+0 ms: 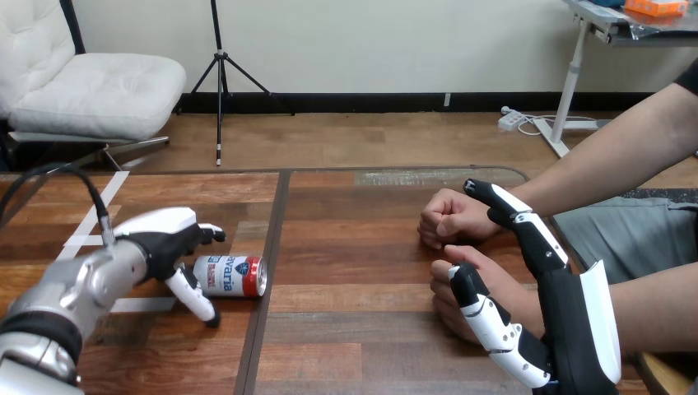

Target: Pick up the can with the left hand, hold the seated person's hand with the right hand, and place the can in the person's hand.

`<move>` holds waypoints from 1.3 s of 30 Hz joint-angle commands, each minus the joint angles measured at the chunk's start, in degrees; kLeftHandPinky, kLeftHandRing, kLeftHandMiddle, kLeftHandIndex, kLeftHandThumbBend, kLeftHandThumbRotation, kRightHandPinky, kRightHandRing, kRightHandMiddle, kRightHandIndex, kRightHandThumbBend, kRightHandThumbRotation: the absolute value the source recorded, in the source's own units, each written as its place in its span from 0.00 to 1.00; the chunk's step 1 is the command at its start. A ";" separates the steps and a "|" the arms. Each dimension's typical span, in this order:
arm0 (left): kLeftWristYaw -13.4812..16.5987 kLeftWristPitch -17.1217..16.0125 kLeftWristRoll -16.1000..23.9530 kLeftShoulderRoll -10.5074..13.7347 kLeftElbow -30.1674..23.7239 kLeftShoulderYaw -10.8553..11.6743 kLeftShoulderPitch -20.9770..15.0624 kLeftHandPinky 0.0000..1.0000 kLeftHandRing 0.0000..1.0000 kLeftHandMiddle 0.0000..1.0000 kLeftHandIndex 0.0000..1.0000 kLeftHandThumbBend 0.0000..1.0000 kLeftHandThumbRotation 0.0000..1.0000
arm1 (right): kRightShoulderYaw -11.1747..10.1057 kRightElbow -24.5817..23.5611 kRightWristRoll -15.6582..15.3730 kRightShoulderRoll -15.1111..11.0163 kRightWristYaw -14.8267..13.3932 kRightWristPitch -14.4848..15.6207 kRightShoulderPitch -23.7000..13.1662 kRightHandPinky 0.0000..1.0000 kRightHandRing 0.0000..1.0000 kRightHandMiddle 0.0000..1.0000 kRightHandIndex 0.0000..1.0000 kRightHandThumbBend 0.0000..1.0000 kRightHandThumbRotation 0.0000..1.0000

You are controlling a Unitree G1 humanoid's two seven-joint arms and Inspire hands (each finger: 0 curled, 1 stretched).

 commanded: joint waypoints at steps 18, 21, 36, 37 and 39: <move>1.36 -0.02 1.48 1.62 -3.00 -2.67 -6.27 0.72 0.88 0.92 0.91 0.95 0.12 | 0.01 -1.76 -0.14 0.85 -0.84 -0.40 -2.94 0.84 0.86 0.84 0.81 0.56 0.69; 2.09 -0.45 1.69 1.70 -3.06 -2.79 -6.09 0.73 0.88 0.91 0.91 0.94 0.13 | 0.04 -1.97 -0.33 0.83 -0.79 -0.22 -2.87 0.84 0.87 0.84 0.81 0.55 0.69; 4.96 -1.40 1.11 1.30 -3.17 -2.40 -5.24 0.72 0.87 0.89 0.91 0.91 0.20 | 0.13 -2.13 0.06 0.74 -0.49 0.04 -2.81 0.84 0.87 0.84 0.82 0.56 0.70; 5.24 -1.66 1.07 1.27 -3.21 -2.37 -5.16 0.72 0.87 0.89 0.91 0.91 0.20 | 0.13 -2.17 0.03 0.76 -0.51 0.05 -2.84 0.84 0.87 0.84 0.82 0.56 0.70; 5.58 -1.97 1.02 1.25 -3.24 -2.34 -5.07 0.72 0.86 0.89 0.91 0.91 0.21 | 0.12 -2.20 -0.02 0.80 -0.55 0.07 -2.87 0.85 0.87 0.84 0.82 0.55 0.70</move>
